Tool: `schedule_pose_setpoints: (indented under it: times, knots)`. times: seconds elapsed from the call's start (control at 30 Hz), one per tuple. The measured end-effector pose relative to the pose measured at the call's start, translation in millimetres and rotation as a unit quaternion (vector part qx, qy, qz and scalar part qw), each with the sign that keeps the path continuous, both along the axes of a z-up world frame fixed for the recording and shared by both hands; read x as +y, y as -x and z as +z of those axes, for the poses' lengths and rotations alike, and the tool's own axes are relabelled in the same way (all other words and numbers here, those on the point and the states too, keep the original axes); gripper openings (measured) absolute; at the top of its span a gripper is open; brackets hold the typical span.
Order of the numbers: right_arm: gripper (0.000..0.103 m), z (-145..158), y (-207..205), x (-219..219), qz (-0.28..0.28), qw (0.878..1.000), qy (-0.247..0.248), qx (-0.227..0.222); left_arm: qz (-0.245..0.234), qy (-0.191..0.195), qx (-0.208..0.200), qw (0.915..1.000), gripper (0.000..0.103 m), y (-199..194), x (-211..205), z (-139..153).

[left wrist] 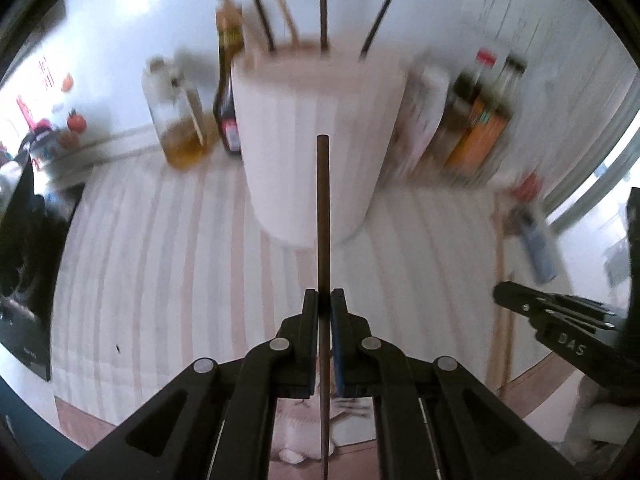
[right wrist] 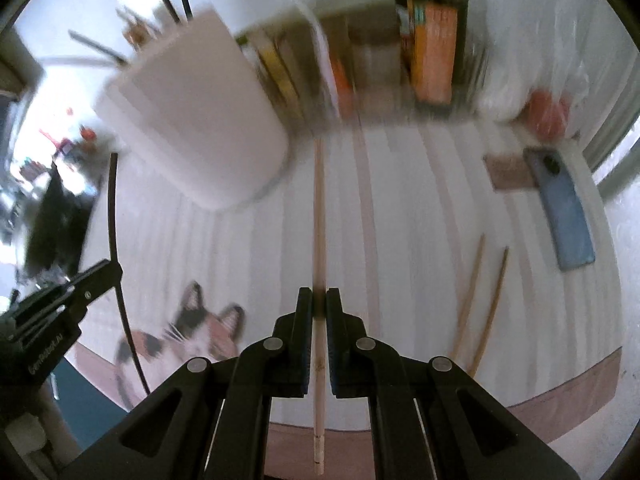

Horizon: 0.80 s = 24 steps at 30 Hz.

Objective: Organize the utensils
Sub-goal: 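Carry both upright chopsticks toward the cream holder, then lower both chopsticks into the holder slots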

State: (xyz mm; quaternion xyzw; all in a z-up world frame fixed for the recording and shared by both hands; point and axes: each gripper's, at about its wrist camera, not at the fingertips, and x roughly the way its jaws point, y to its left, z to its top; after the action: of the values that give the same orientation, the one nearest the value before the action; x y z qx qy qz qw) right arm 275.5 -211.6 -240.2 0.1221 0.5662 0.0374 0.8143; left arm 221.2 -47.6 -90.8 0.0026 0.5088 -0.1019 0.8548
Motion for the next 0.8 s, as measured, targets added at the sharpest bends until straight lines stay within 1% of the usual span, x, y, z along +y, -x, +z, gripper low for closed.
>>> schedule_pose_setpoints:
  times: [0.1,0.2,0.33,0.43,0.5,0.6,0.7,0.8]
  knots:
    - [0.007,30,-9,1,-0.006,0.999,-0.016,-0.039,0.002,0.023,-0.038,0.999,0.004,-6,0,39]
    - [0.007,63,-27,0,-0.007,0.996,-0.031,-0.079,0.005,0.044,-0.07,0.9966,0.004,-18,4,72]
    - [0.007,115,-54,2,-0.008,0.988,-0.053,-0.143,0.015,0.059,-0.124,0.9905,0.004,-45,9,121]
    - [0.007,146,-78,6,-0.009,0.981,-0.059,-0.184,0.028,0.064,-0.155,0.9855,0.004,-72,14,146]
    - [0.007,160,-96,8,-0.015,0.976,-0.064,-0.209,0.038,0.064,-0.173,0.9821,0.004,-90,18,157]
    - [0.007,174,-124,11,-0.025,0.965,-0.072,-0.251,0.053,0.07,-0.188,0.9782,0.004,-118,24,168]
    - [0.007,186,-144,19,-0.032,0.954,-0.074,-0.288,0.064,0.076,-0.199,0.975,0.004,-147,29,173]
    - [0.007,188,-163,27,-0.034,0.946,-0.07,-0.315,0.073,0.077,-0.209,0.972,0.004,-168,32,171]
